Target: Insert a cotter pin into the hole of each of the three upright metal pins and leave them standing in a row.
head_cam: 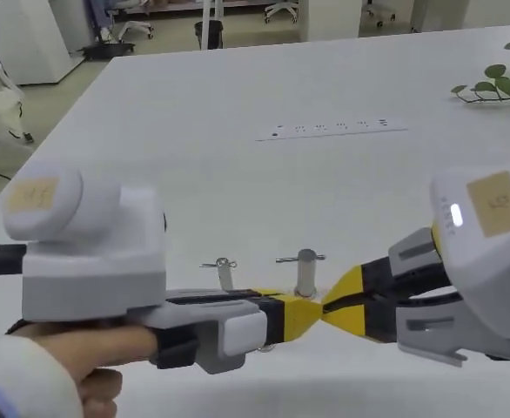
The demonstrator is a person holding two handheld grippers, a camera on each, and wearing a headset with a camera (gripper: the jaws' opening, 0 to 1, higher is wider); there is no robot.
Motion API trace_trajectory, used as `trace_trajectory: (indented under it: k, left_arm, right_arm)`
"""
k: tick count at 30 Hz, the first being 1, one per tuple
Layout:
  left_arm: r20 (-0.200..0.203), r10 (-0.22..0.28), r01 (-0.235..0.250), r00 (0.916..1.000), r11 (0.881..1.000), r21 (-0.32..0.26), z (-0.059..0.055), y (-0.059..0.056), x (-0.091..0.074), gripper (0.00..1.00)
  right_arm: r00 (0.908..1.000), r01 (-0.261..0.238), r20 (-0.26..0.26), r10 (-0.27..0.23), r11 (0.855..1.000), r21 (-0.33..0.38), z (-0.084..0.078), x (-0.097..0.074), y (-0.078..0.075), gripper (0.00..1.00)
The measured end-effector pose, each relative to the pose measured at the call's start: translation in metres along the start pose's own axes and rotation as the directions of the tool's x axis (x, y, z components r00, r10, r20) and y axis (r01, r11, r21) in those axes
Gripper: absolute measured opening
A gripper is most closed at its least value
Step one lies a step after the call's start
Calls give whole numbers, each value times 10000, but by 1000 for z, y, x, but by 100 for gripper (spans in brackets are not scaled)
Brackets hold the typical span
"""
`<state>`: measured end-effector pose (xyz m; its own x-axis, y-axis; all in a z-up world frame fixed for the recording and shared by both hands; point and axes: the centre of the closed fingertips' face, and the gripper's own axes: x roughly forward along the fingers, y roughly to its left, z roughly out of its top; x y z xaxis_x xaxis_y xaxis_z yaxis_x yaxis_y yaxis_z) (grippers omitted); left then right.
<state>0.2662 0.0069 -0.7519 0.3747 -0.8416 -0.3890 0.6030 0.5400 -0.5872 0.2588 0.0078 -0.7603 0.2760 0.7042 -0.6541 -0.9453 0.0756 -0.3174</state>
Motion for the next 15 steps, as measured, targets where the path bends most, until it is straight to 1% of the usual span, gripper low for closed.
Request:
trace_trajectory:
  k: [4, 6, 7, 9, 12, 15]
  left_arm:
    - [-73, -46, 45, 10000, 10000, -86, -1, -1, 0, 2]
    - [-78, -101, 98, 9999, 9995, -302, -1, -1, -1, 2]
    - [-119, -143, 137, 9998, 9986, -520, -1, -1, -1, 2]
    - [-196, -197, 185, 9996, 9980, -608, -1, 0, -2, 2]
    - [-339, -37, 9, 9994, 9966, -830, -3, 0, -2, 1]
    - [-634, 107, -131, 9979, 9992, -379, -6, -1, -2, 1]
  right_arm:
    - [10000, -11, 15, 11, 10000, 13, 0, 0, 1, 3]
    - [10000, -18, 39, 18, 10000, 13, 1, -1, 2, 3]
    - [10000, -35, 53, 35, 10000, 13, 1, -1, 2, 3]
    - [9999, -104, 116, 103, 9999, 27, 2, -2, 3, 3]
    - [9998, -160, 109, 160, 9999, -5, 2, -2, 5, 3]
    - [9996, -272, 41, 273, 9996, -114, 1, -1, 7, 3]
